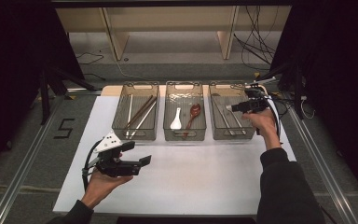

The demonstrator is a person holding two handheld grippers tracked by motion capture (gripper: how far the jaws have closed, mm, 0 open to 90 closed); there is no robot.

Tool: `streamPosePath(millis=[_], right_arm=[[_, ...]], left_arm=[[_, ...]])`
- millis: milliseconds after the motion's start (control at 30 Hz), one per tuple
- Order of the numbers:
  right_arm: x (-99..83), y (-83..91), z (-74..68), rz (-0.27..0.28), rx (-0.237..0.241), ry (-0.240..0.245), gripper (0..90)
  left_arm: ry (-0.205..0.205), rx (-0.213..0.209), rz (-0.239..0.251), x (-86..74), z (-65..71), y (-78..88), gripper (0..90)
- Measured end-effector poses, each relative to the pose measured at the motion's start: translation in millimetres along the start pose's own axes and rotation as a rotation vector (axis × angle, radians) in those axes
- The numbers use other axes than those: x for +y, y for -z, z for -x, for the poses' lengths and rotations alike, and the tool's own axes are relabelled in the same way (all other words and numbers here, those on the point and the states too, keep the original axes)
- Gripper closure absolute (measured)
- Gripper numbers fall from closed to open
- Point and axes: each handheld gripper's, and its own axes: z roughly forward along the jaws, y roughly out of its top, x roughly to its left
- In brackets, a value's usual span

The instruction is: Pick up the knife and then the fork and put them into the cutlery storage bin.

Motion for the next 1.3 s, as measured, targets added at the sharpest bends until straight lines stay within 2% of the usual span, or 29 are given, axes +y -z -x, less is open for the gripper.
streamPosePath(millis=[233,400,600,767,867,1033,1300], right_arm=[[-1.8,18.0,-15.3,0.075,0.007,0.048,46.8],[-13.2,31.4,-32.2,0.146,0.062,0.082,40.7],[-31.6,41.2,-52.7,0.213,0.132,0.112,38.1],[-47.8,46.3,-70.3,0.237,0.194,0.175,35.1],[-56.3,47.2,-77.9,0.251,0.195,0.197,33.3],[-69.3,51.9,-87.2,0.296,0.223,0.212,31.9],[-89.1,57.7,-89.0,0.341,0.248,0.215,31.4]], left_arm=[[0.006,0.005,0.006,0.4,-1.9,0.7,16.0],[0.004,0.001,0.003,0.1,-0.8,0.2,16.0],[0.01,0.0,0.003,-0.3,-1.4,-0.2,16.0],[0.004,-0.003,-0.003,-0.3,-1.8,-0.4,16.0],[0.004,-0.005,-0.005,-0.4,-1.7,-0.5,16.0],[0.008,-0.008,-0.006,-0.8,-1.4,-1.2,16.0],[0.009,-0.018,-0.016,-1.6,-0.4,-4.1,16.0]])
